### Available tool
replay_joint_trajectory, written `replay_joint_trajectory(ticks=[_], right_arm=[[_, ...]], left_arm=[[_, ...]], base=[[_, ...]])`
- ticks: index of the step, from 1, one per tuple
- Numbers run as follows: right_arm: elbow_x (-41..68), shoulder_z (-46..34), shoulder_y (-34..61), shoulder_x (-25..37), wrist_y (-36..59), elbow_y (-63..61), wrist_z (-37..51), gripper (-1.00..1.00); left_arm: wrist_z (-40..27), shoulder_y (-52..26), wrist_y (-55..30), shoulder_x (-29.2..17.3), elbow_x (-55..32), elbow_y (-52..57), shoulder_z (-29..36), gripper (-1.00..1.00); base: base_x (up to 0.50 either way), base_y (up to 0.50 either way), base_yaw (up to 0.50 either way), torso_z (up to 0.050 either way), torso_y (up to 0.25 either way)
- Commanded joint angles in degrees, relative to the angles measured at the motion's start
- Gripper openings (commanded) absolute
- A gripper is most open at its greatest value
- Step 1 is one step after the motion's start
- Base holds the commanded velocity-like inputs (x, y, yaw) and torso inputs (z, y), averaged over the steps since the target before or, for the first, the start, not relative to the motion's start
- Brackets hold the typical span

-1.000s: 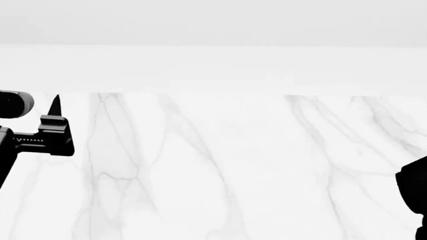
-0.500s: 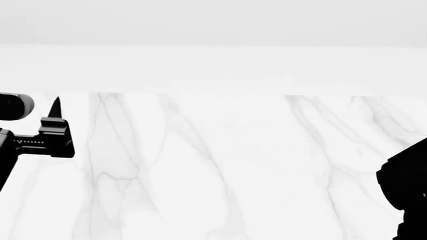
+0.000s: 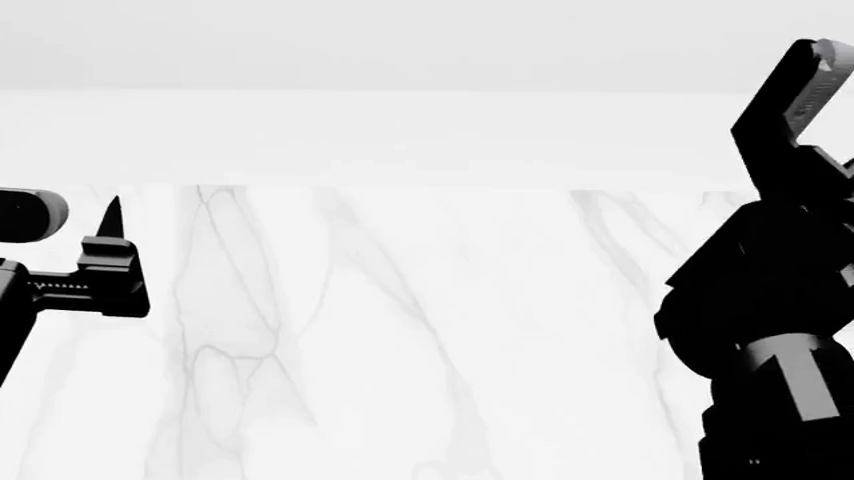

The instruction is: Pick up the book on the left and place it on top of the shelf.

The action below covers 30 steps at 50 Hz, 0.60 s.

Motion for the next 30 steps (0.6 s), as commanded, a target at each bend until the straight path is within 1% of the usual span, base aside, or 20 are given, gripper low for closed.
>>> replay_joint_trajectory(ticks=[1,6,13,14,15,17,18,20,22,23,24,27,30], right_arm=[[-1.1,-1.0,0.5,-3.4,-3.4,-0.1,-2.3,1.00],[-0.8,-1.0,0.3,-3.7,-5.1,0.0,-2.0,1.00],[2.3,3.3,-1.7,-3.8,-12.0,-0.1,-2.7,1.00],[4.0,5.2,-2.6,-3.5,-16.6,-0.1,-3.2,1.00],[4.9,6.3,-2.6,-3.5,-17.2,-0.1,-3.8,1.00],[7.7,8.9,-3.9,-2.7,-23.4,-1.2,-7.4,1.00],[9.5,10.5,-4.7,-2.0,-23.6,-3.3,-8.5,1.00],[16.4,15.8,-9.7,2.6,-22.4,-16.5,-12.1,1.00],[20.3,18.6,-12.3,4.8,-21.9,-23.3,-14.2,1.00],[26.2,22.5,-15.5,7.3,-21.8,-31.7,-17.1,1.00],[28.9,24.3,-17.2,8.6,-20.9,-36.1,-17.5,1.00],[34.4,27.2,-20.8,10.6,-20.2,-43.7,-19.9,1.00],[37.0,28.4,-21.9,11.0,-19.5,-46.0,-21.4,1.00]], left_arm=[[1.4,0.1,0.3,1.2,0.6,0.0,-1.5,1.00],[1.4,0.0,0.5,1.2,0.6,-0.2,-1.4,1.00],[1.3,0.1,1.0,1.2,0.6,-0.7,-1.2,1.00],[1.3,0.2,1.1,1.2,0.6,-0.7,-1.2,1.00],[1.3,0.2,1.1,1.2,0.5,-0.7,-1.2,1.00],[1.4,0.4,1.5,1.3,0.6,-1.0,-1.0,1.00],[1.4,0.4,1.8,1.3,0.6,-1.0,-1.0,1.00],[1.5,0.5,2.1,1.4,0.6,-1.3,-1.0,1.00],[1.5,0.5,2.2,1.4,0.6,-1.2,-0.8,1.00],[1.5,0.6,2.3,1.5,0.6,-1.1,-0.7,1.00],[1.5,0.6,2.3,1.4,0.6,-1.2,-0.7,1.00],[1.5,0.5,2.5,1.4,0.6,-1.5,-0.7,1.00],[1.4,0.5,2.7,1.5,0.6,-1.6,-0.4,1.00]], base=[[0.00,0.00,0.00,0.000,0.000],[0.00,0.00,0.00,0.000,0.000],[0.00,0.00,0.00,0.000,0.000],[0.00,0.00,0.00,0.000,0.000],[0.00,0.00,0.00,0.000,0.000],[0.00,0.00,0.00,0.000,0.000],[0.00,0.00,0.00,0.000,0.000],[0.00,0.00,0.00,0.000,0.000],[0.00,0.00,0.00,0.000,0.000],[0.00,0.00,0.00,0.000,0.000],[0.00,0.00,0.00,0.000,0.000],[0.00,0.00,0.00,0.000,0.000],[0.00,0.00,0.00,0.000,0.000]])
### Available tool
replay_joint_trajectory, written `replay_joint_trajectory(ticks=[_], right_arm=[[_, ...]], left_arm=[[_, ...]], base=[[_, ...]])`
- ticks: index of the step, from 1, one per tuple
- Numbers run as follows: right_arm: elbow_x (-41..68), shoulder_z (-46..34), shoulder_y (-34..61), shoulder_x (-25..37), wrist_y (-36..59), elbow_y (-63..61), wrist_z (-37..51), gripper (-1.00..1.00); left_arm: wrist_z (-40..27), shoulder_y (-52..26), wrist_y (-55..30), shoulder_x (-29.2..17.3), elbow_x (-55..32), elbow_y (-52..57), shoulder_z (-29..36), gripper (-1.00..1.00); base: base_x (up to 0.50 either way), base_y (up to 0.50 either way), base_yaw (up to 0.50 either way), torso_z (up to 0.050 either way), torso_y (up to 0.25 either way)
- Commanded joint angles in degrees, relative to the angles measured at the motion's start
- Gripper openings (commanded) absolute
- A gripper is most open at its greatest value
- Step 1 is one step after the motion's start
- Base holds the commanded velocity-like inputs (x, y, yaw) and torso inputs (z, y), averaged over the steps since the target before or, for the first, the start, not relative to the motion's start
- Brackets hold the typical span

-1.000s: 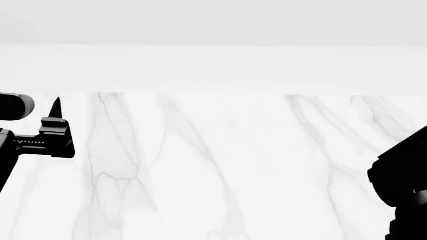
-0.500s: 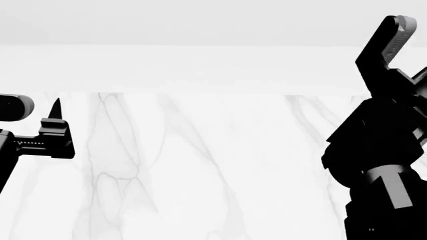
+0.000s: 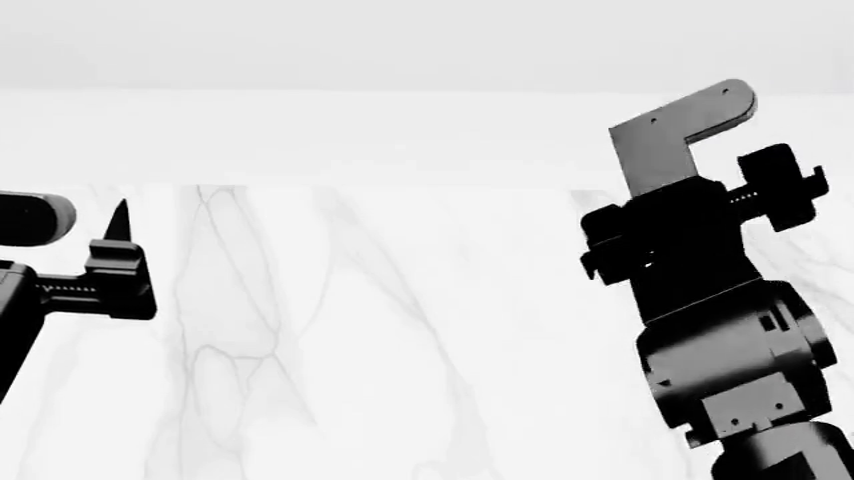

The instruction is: Pick up the book on the left and place it on top of the shelf.

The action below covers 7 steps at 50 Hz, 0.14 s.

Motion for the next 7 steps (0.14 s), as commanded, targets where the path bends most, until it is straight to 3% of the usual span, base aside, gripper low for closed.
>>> replay_joint_trajectory(ticks=[1,7], right_arm=[[16.7,13.3,-10.2,5.5,-0.9,-22.9,-10.4,1.00],[17.0,13.3,-11.1,5.6,-0.7,-25.1,-9.5,1.00]], left_arm=[[1.5,0.2,0.9,1.3,0.8,-0.4,-1.1,1.00],[1.5,0.2,1.3,1.4,0.7,-0.8,-1.1,1.00]], base=[[0.00,0.00,0.00,0.000,0.000],[0.00,0.00,0.00,0.000,0.000]])
